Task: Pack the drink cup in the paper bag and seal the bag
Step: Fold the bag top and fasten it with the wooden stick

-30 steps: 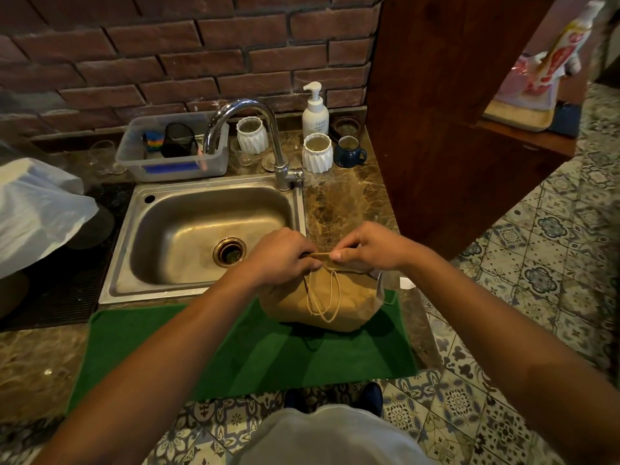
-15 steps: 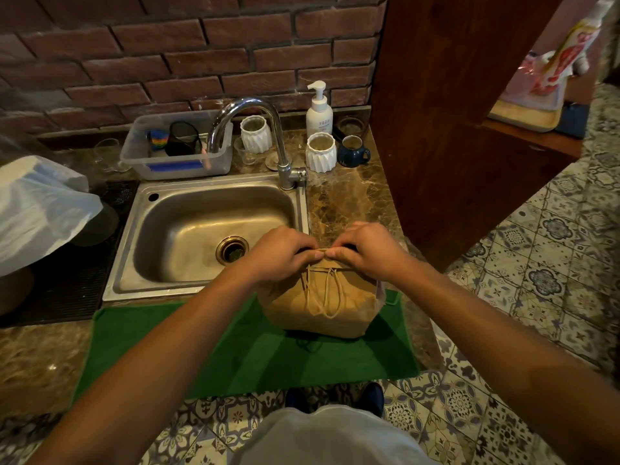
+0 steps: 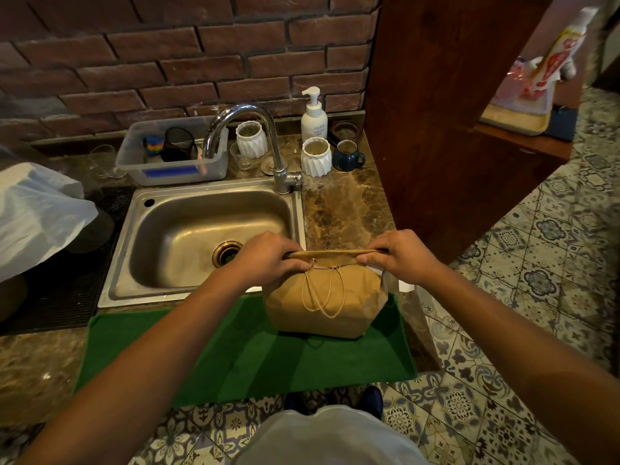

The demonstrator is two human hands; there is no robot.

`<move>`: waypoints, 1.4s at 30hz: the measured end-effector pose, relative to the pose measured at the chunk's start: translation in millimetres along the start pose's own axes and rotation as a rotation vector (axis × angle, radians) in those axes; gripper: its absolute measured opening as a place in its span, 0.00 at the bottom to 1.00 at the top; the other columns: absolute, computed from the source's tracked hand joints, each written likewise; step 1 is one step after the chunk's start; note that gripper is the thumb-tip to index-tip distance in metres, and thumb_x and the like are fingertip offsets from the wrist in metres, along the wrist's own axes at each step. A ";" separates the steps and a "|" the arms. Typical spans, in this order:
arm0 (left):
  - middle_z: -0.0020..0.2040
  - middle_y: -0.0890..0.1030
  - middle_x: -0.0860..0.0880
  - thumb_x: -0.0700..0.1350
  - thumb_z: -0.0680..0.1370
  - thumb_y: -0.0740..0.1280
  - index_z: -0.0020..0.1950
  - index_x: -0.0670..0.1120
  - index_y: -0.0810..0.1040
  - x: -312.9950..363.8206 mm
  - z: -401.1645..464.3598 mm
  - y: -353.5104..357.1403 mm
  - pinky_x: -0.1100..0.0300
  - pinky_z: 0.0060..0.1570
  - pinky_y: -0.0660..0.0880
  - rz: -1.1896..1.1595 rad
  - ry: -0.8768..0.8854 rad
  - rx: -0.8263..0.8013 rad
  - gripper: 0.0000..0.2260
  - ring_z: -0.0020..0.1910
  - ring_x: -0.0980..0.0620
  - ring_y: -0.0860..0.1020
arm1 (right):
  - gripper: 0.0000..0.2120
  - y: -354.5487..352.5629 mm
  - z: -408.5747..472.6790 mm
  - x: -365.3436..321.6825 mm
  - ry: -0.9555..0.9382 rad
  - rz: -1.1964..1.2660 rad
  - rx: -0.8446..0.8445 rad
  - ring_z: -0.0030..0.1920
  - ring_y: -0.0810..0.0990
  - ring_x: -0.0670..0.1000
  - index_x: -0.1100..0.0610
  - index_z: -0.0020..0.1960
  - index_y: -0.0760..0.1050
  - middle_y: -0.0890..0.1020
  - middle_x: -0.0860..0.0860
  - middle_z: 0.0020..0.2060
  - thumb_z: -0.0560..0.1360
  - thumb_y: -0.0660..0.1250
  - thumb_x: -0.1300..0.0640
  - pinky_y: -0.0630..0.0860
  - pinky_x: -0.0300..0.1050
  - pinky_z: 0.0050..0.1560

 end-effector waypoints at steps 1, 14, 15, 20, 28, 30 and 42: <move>0.32 0.73 0.62 0.59 0.77 0.70 0.46 0.55 0.84 -1.5 -1.1 -0.3 0.57 0.36 0.64 0.007 -0.003 0.005 0.10 0.38 0.53 0.74 | 0.14 0.0 -0.2 0.6 0.020 0.009 -0.012 0.36 0.82 0.53 0.52 0.48 0.88 0.86 0.51 0.36 0.75 0.73 0.43 0.78 0.58 0.37; 0.35 0.79 0.56 0.54 0.78 0.71 0.47 0.50 0.85 8.7 -6.6 -0.1 0.58 0.37 0.64 -0.055 0.041 0.074 0.08 0.37 0.53 0.76 | 0.06 19.1 23.9 -40.3 0.014 -0.087 -0.242 0.34 0.77 0.43 0.47 0.44 0.85 0.79 0.42 0.30 0.76 0.75 0.45 0.72 0.46 0.37; 0.35 0.77 0.57 0.54 0.78 0.71 0.47 0.51 0.86 7.6 -7.6 0.1 0.58 0.36 0.64 -0.056 0.041 0.066 0.08 0.37 0.53 0.75 | 0.06 19.4 24.1 -39.2 0.028 -0.064 -0.242 0.34 0.78 0.43 0.47 0.44 0.86 0.80 0.42 0.30 0.75 0.75 0.46 0.74 0.46 0.38; 0.30 0.76 0.61 0.54 0.76 0.74 0.42 0.56 0.85 3.4 -9.1 -1.0 0.62 0.32 0.64 -0.202 0.012 -0.003 0.05 0.31 0.61 0.74 | 0.05 18.6 20.7 -42.2 0.035 -0.037 -0.313 0.39 0.81 0.46 0.44 0.42 0.84 0.84 0.44 0.35 0.75 0.75 0.46 0.78 0.50 0.45; 0.29 0.78 0.56 0.53 0.76 0.75 0.38 0.57 0.82 11.3 -3.7 5.3 0.57 0.33 0.68 -0.315 0.007 -0.078 0.07 0.29 0.59 0.73 | 0.07 27.4 25.6 -58.4 -0.022 -0.097 -0.377 0.37 0.79 0.46 0.51 0.47 0.86 0.83 0.47 0.35 0.75 0.75 0.48 0.73 0.46 0.41; 0.30 0.79 0.58 0.52 0.76 0.75 0.39 0.58 0.83 9.9 -4.2 5.4 0.60 0.33 0.68 -0.312 -0.013 -0.101 0.06 0.30 0.61 0.75 | 0.06 27.3 25.4 -54.0 0.017 -0.040 -0.376 0.39 0.81 0.49 0.51 0.46 0.87 0.85 0.49 0.36 0.74 0.76 0.49 0.76 0.48 0.43; 0.29 0.79 0.60 0.50 0.77 0.74 0.34 0.58 0.81 -9.3 -10.2 4.8 0.65 0.32 0.68 -0.412 -0.192 -0.044 0.11 0.30 0.63 0.75 | 0.24 -1.1 22.5 -33.1 0.137 0.003 -0.153 0.53 0.81 0.46 0.49 0.62 0.81 0.84 0.46 0.55 0.72 0.75 0.38 0.80 0.46 0.54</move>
Point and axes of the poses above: each hand's wrist, its own z-axis towards the middle knuckle, its own y-axis out of the palm, x = y × z, the point moved 6 cm from there along z, towards the middle knuckle
